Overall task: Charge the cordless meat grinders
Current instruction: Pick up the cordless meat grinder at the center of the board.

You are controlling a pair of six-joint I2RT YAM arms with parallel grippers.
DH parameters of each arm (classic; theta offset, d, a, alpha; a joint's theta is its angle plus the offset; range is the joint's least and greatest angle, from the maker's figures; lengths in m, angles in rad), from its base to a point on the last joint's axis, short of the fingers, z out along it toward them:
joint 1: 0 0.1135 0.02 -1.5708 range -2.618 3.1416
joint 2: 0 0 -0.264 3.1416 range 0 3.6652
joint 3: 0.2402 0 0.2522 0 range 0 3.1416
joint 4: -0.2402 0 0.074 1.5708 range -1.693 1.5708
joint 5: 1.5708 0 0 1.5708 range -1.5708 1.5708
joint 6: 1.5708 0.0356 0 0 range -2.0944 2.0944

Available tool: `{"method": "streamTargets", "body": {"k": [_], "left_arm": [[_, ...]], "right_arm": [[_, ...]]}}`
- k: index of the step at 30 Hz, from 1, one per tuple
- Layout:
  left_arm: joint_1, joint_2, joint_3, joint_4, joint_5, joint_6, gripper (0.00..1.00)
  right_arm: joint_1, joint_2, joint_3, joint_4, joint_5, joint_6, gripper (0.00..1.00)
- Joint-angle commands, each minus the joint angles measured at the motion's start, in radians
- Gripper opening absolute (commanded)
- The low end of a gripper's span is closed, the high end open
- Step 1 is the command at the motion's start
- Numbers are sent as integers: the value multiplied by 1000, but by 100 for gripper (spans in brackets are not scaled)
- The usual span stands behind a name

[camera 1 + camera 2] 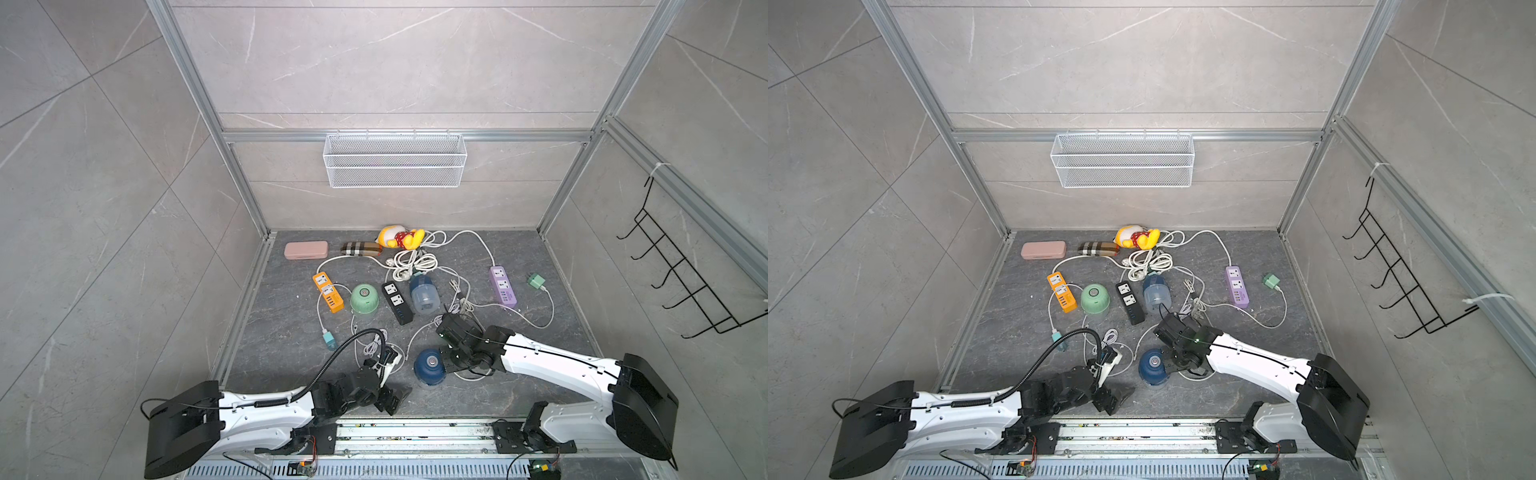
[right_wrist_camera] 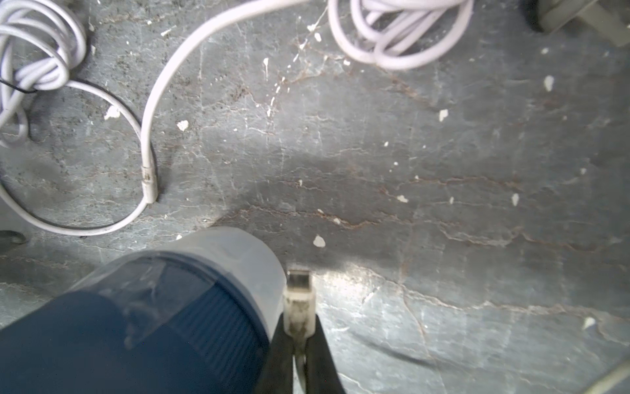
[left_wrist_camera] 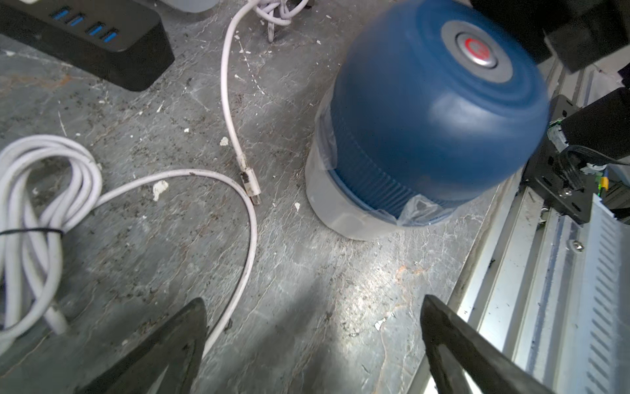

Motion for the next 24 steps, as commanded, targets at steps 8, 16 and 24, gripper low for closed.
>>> {"method": "streamTargets", "body": {"k": [8, 16, 24], "left_arm": [[-84, 214, 40, 333, -150, 197, 99], [-104, 401, 31, 605, -205, 272, 99], [-104, 518, 57, 723, -217, 302, 99]], "right_arm": [[12, 29, 30, 2, -11, 39, 0], [11, 58, 14, 45, -39, 46, 0], [12, 83, 19, 81, -67, 33, 0]]}}
